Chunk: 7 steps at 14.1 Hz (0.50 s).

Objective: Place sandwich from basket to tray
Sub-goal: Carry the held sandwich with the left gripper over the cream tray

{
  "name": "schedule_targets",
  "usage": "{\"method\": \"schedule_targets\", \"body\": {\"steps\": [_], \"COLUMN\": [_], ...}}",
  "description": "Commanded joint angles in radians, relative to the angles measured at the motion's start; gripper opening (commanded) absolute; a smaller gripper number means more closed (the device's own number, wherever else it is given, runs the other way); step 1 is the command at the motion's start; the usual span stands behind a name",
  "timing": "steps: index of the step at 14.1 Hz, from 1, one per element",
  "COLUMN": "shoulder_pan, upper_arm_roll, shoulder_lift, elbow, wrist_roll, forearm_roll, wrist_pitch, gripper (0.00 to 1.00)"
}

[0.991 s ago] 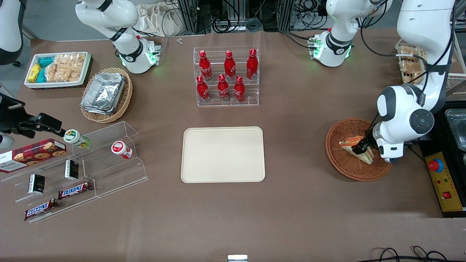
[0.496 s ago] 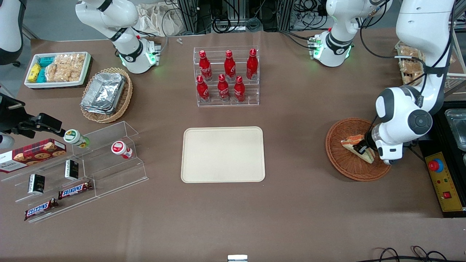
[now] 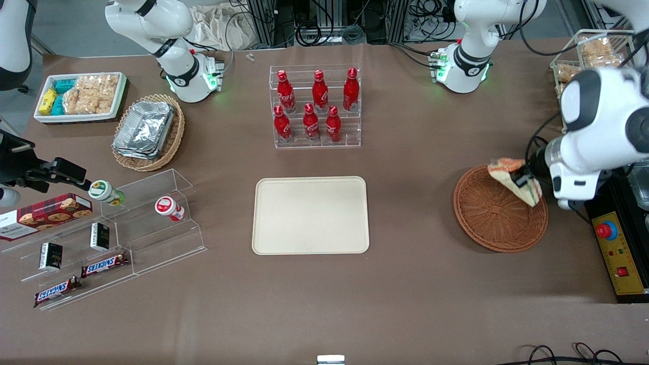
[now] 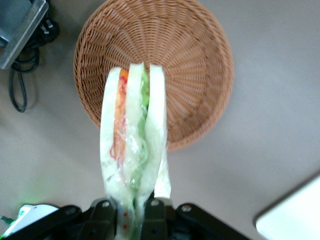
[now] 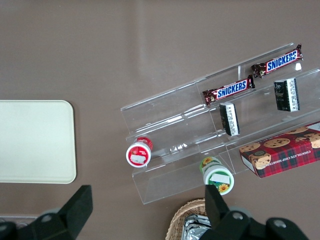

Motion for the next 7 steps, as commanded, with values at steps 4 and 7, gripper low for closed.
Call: {"method": "schedule_targets", "body": {"steps": [4,7], "shoulder_pan": [-0.005,-0.014], "upper_arm_roll": [-0.248,-0.379], "shoulder_lift": [0.035,0.064], "elbow": [0.147,0.15], "wrist_roll": [0.028,0.02], "forearm_roll": [-0.073,-0.091], "wrist_pitch": [-0.103,-0.042], "gripper": [0.0,0.0]}}
